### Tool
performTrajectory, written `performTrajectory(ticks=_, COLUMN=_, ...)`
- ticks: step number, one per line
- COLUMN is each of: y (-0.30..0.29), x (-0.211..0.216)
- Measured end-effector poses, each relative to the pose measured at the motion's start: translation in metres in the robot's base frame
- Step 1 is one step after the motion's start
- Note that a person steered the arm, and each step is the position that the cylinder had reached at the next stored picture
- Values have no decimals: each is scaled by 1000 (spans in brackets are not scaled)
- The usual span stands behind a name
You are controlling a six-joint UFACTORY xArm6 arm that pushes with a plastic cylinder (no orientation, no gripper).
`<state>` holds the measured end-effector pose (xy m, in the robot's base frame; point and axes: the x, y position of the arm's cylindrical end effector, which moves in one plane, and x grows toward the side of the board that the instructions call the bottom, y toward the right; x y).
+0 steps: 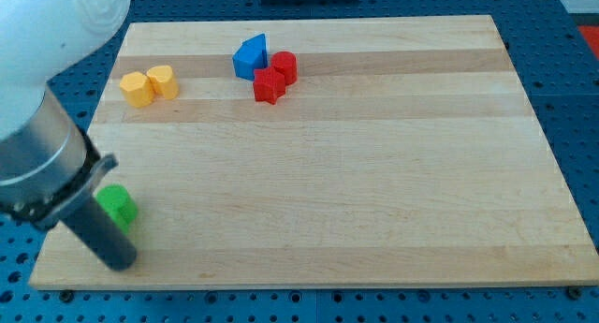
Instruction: Separate the green star from the green circle
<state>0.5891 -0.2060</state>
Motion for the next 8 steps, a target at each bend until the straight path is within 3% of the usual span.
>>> performTrajectory(ticks=1, y=7, x=-41)
performTrajectory(ticks=2, y=7, x=-37)
performTrajectory(ticks=4, y=8, x=29)
performTrajectory(ticks=5, y=-26, x=27)
performTrajectory(ticks=7, y=-52, x=13)
performTrajectory(ticks=8, y=-55, x=-33)
